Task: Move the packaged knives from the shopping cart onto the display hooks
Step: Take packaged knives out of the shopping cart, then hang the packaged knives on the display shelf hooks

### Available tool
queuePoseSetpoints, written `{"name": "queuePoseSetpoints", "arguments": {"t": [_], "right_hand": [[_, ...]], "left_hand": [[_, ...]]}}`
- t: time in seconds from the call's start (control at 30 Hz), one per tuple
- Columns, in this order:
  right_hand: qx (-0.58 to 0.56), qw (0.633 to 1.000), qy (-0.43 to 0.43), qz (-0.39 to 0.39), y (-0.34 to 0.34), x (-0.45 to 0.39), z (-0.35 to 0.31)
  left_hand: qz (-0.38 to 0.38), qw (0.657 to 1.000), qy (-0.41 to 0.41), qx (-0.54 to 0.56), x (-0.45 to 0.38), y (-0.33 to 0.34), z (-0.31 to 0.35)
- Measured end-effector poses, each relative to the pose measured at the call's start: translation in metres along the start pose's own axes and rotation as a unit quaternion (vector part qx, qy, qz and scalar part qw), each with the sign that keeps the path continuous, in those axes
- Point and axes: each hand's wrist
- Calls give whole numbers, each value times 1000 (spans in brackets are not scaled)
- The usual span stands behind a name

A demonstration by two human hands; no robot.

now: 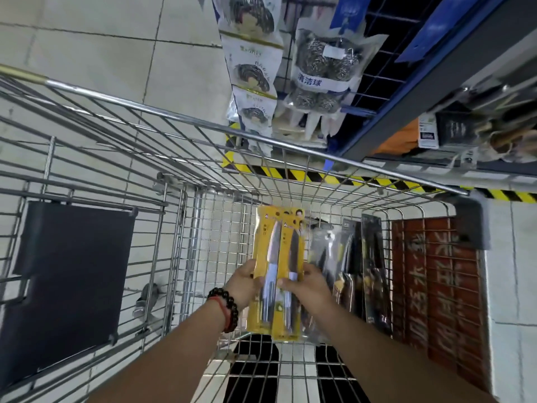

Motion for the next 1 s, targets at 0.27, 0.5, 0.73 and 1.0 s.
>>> {"name": "queuePoseSetpoints", "arguments": {"t": [0.27, 0.5, 0.73, 1.0], "right_hand": [[-115, 993, -40, -4, -23, 114, -29], [-283, 947, -144, 57, -95, 232, -59], [-320, 890, -295, 139, -205, 344, -62], [-318, 821, -417, 226, -338, 449, -8]], "left_hand": [[-47, 992, -11, 120, 98, 28, 49], [-28, 989, 107, 101, 193, 73, 128], [-50, 955, 282, 82, 280, 138, 188], [-110, 876, 470, -7, 379, 289, 229]]}}
Point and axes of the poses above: each hand's wrist, its own x-axis away from the middle knuckle, its own y-axis out of the palm, z = x × y, and after that the axes turned 2 degrees about y, right-handed
